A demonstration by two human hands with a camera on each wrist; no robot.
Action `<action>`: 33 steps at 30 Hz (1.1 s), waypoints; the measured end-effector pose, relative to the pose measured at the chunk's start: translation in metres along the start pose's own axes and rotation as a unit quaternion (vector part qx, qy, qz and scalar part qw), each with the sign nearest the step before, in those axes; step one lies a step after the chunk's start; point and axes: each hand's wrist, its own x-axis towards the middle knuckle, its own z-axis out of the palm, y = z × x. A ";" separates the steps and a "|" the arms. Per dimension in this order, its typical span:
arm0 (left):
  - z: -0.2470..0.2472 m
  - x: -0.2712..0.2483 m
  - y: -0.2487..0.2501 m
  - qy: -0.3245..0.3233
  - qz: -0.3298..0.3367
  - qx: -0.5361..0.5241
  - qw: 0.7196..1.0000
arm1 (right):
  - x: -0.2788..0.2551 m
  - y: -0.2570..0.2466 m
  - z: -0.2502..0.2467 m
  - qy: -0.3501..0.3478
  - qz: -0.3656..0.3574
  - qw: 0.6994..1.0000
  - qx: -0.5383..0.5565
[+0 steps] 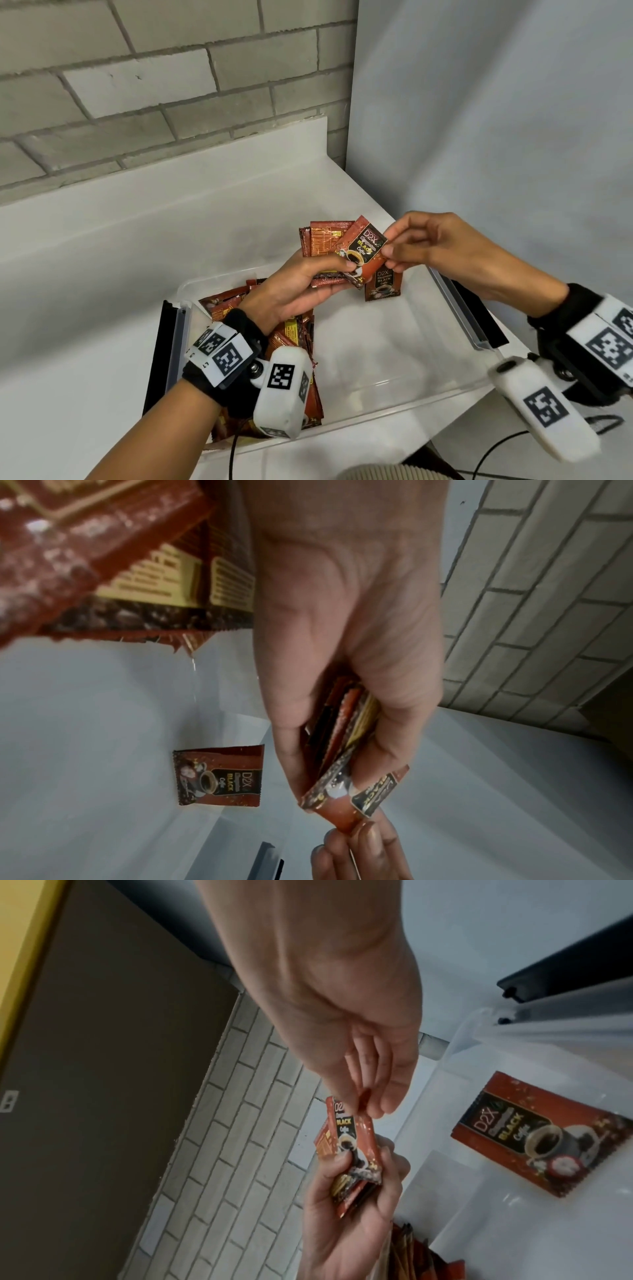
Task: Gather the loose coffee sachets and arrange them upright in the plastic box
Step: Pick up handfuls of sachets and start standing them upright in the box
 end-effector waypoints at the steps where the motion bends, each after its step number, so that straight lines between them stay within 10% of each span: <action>1: -0.001 0.001 0.000 0.002 0.000 0.003 1.000 | 0.002 -0.001 -0.001 -0.009 -0.001 1.000 -0.019; 7: 0.000 -0.002 0.001 -0.015 -0.035 0.067 0.997 | 0.012 -0.010 -0.018 -0.022 -0.035 0.978 -0.202; 14: 0.001 -0.002 0.004 0.019 -0.045 0.091 0.995 | 0.019 0.001 -0.031 -0.060 -0.092 0.868 -0.485; 29: 0.002 -0.001 0.000 0.024 -0.146 0.099 0.984 | 0.027 0.023 -0.013 -0.106 -0.135 0.715 -0.678; 33: 0.001 0.000 -0.002 0.041 -0.178 0.100 0.978 | 0.026 0.025 -0.011 -0.103 -0.127 0.712 -0.682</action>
